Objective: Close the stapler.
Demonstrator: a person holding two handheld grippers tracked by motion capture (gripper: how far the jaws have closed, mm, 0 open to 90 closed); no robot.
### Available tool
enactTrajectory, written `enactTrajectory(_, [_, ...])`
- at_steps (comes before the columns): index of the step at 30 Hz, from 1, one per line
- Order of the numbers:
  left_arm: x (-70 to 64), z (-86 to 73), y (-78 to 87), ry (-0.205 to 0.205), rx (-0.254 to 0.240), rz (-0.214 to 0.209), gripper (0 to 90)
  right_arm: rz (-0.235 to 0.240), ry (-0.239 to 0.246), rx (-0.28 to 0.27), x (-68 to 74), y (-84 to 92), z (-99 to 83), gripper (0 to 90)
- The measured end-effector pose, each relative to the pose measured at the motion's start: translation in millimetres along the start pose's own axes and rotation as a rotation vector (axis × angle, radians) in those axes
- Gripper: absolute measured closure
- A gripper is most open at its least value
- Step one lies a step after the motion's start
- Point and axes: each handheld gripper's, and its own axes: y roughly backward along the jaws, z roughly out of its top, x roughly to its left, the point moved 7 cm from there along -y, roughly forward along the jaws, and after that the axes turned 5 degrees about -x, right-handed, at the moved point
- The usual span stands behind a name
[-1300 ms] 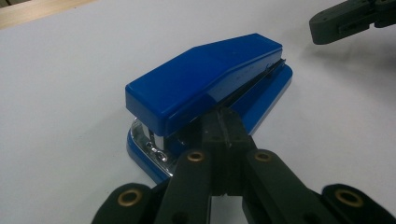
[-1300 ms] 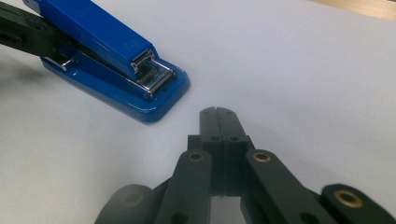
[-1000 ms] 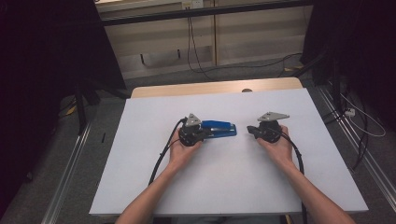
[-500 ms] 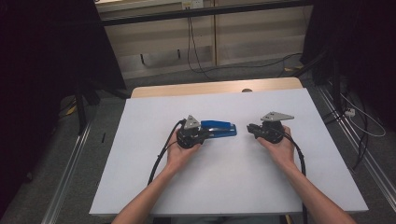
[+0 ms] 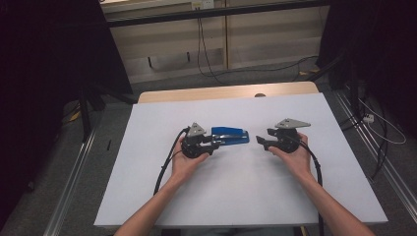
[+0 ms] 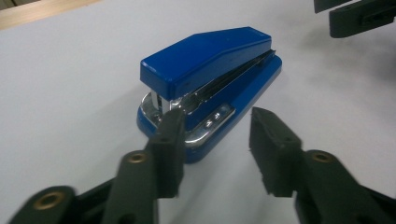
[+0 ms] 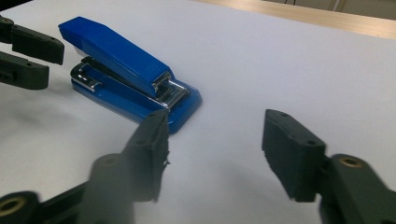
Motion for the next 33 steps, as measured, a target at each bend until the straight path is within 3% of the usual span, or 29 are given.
enactTrajectory(2, [0.6,0.1,1.8,-0.002,-0.006,0.006,50.1,-0.002,0.008,-0.008,2.0,0.1,0.3,32.6])
enactTrajectory(6, [-0.1,3.2,5.3,0.034,-0.017,0.008,42.5,0.003,0.017,-0.01,5.6,0.1,-1.9,23.6])
enactTrajectory(12, [-3.9,2.0,11.7,-0.012,-0.017,0.042,26.5,0.008,-0.002,-0.01,5.0,1.3,-4.3,15.9])
enactTrajectory(16, [0.8,-3.4,12.1,-0.003,-0.019,0.058,15.2,0.017,-0.007,-0.009,7.0,3.2,-5.0,12.8])
enactTrajectory(20, [1.3,1.4,14.6,0.043,-0.056,0.047,8.7,0.013,0.001,-0.032,8.9,6.6,-2.7,10.8])
enactTrajectory(24, [-1.8,2.8,17.1,0.022,-0.062,0.021,5.1,0.017,0.004,-0.057,13.0,10.8,1.1,6.3])
enactTrajectory(26, [-6.0,3.9,18.5,0.06,-0.062,-0.003,4.8,0.019,0.009,-0.075,15.0,13.4,3.3,5.7])
enactTrajectory(28, [-10.4,4.5,21.8,0.043,-0.065,-0.026,4.7,0.021,0.017,-0.084,16.6,15.3,4.9,5.3])
enactTrajectory(31, [-10.5,5.2,28.1,-0.013,-0.072,0.029,4.4,0.022,0.021,-0.094,19.8,16.0,6.5,6.0])
enactTrajectory(33, [-9.1,6.0,34.0,-0.026,-0.089,0.049,4.4,0.014,0.031,-0.096,21.9,16.7,6.7,5.5])
